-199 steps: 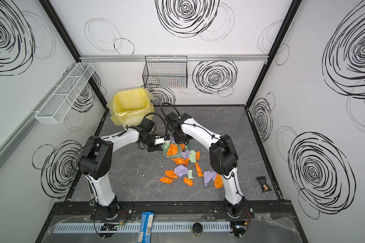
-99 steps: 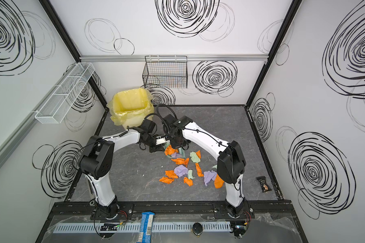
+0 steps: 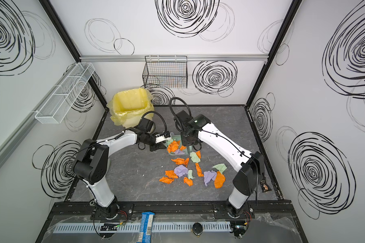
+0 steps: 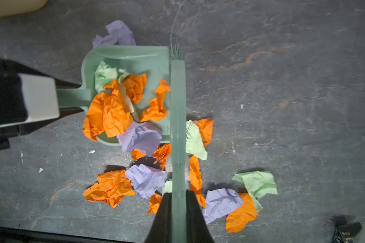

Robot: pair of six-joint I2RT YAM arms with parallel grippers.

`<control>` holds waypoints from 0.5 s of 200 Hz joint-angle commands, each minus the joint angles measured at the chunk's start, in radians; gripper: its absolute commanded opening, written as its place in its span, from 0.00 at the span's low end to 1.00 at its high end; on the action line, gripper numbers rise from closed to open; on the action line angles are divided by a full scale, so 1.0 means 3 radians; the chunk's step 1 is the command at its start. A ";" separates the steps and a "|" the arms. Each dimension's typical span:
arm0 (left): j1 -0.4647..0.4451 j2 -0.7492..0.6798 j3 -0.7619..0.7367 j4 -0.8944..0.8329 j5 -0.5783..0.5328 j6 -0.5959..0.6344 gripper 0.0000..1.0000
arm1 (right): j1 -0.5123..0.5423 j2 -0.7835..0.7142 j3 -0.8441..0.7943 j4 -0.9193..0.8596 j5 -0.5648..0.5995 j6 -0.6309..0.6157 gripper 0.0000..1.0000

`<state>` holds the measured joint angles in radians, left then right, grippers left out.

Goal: Sweep away the paper scraps from the table
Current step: 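Withdraw the brush from the dustpan with the right gripper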

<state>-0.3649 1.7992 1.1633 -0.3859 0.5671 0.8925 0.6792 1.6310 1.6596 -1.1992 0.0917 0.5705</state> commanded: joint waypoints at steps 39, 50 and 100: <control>0.0001 -0.0382 -0.0308 -0.0061 0.0260 0.0105 0.00 | -0.0479 -0.0601 -0.0529 -0.0175 0.0406 -0.0038 0.00; 0.0011 -0.0483 -0.0380 -0.0088 0.0271 0.0129 0.00 | -0.0559 -0.0688 -0.0679 -0.0144 0.0385 -0.0074 0.00; 0.0143 -0.1035 -0.0562 -0.0444 0.0366 0.0285 0.00 | -0.0791 -0.0981 -0.1320 0.0052 0.0259 -0.0147 0.00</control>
<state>-0.3508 1.5734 1.0142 -0.4473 0.6220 0.9333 0.4606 1.3830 1.3125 -1.2007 0.1623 0.5373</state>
